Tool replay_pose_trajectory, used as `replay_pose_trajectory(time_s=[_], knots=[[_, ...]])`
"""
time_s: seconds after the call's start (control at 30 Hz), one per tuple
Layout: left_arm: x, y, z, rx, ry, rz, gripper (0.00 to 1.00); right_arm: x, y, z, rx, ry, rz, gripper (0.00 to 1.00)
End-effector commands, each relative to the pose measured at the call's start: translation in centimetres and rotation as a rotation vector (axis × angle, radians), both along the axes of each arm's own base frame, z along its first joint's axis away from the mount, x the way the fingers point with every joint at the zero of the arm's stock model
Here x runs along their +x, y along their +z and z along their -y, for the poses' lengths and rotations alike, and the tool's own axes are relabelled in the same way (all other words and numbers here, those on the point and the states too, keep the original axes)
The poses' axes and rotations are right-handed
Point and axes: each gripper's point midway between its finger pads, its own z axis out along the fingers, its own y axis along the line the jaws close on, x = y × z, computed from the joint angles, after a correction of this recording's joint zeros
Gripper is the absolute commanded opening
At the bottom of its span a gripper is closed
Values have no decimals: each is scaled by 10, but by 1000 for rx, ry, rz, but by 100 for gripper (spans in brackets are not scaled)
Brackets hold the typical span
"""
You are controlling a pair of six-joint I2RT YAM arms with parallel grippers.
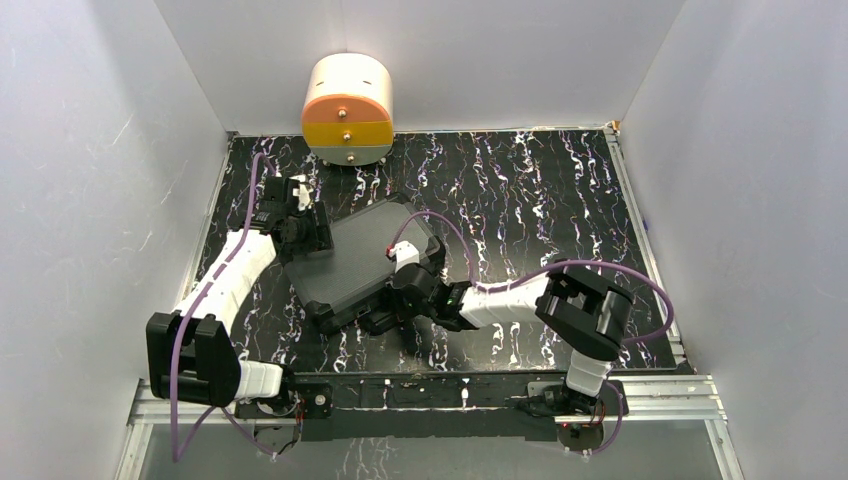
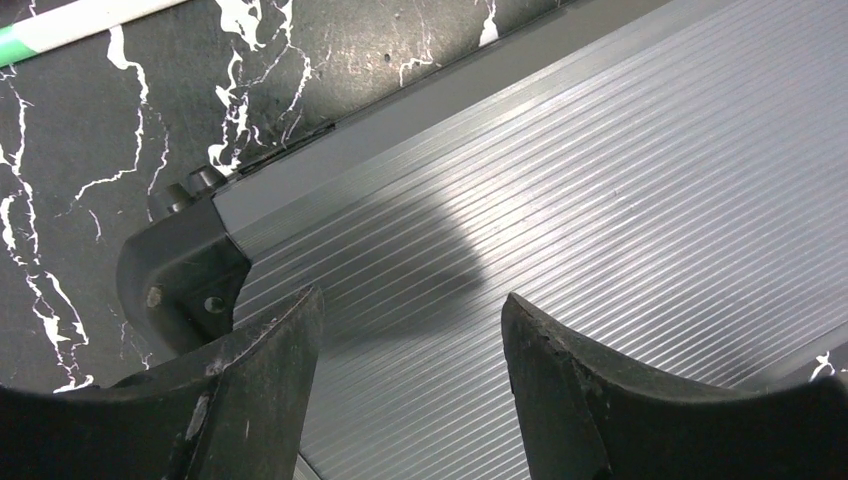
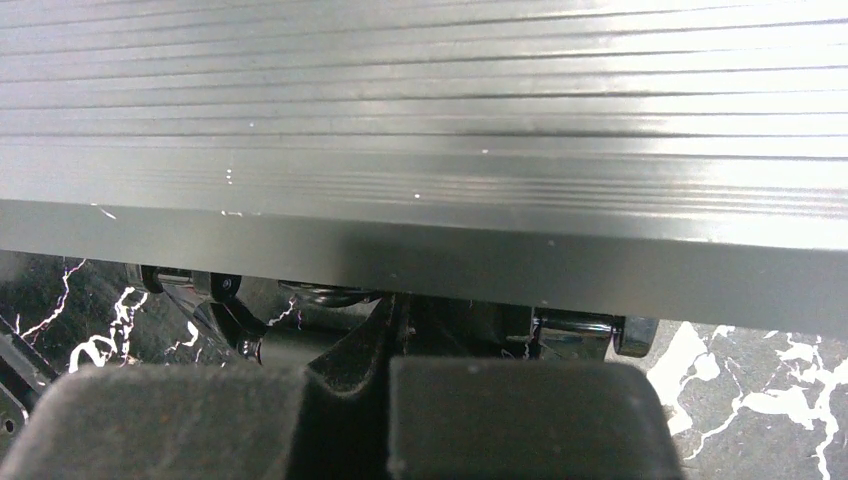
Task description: Pack up texas hold em set
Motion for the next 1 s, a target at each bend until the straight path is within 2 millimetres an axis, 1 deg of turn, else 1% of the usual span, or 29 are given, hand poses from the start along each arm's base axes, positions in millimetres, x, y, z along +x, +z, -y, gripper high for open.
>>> replay_pose_trajectory(time_s=[0.0,0.07,0.1,0.17,0.27,0.33,0.37,0.4,0.43,0.5,0.53,0.63,0.67,0.73,0.77,0.87,0.97], knots=[[-43,-12,16,-85,-21,-177,63,21,-1,9,4,-64,67,1],[-38,1,14,-79,-14,-131,65,15,20,11,53,-50,68,5],[-34,8,14,-78,-12,-103,65,11,37,11,87,-35,69,7],[-27,25,12,-72,-4,-42,68,4,60,16,128,-17,69,14],[-18,55,5,-51,18,65,70,-6,93,31,176,-5,84,26],[-17,77,0,-39,35,140,74,-8,112,45,187,-24,107,35],[-16,88,-4,-28,49,182,76,-7,117,57,170,-47,122,38],[-19,99,-6,-26,55,221,79,-3,127,66,168,-82,148,42],[-21,108,-10,-18,67,260,83,0,131,82,128,-123,165,46],[-29,129,-17,-10,84,347,96,8,146,111,73,-213,219,56],[-33,138,-22,-2,107,388,98,12,155,126,49,-261,251,60],[-49,163,-33,10,136,498,98,20,186,172,-31,-372,345,77],[-55,170,-35,14,133,530,98,21,199,186,-46,-404,379,80],[-67,186,-39,20,128,603,98,22,225,215,-65,-471,442,85],[-73,193,-42,25,130,637,98,22,242,228,-56,-505,469,87],[-90,214,-53,56,142,740,98,18,281,265,-23,-593,533,90],[-108,231,-65,93,170,825,98,11,310,296,29,-658,578,92]])
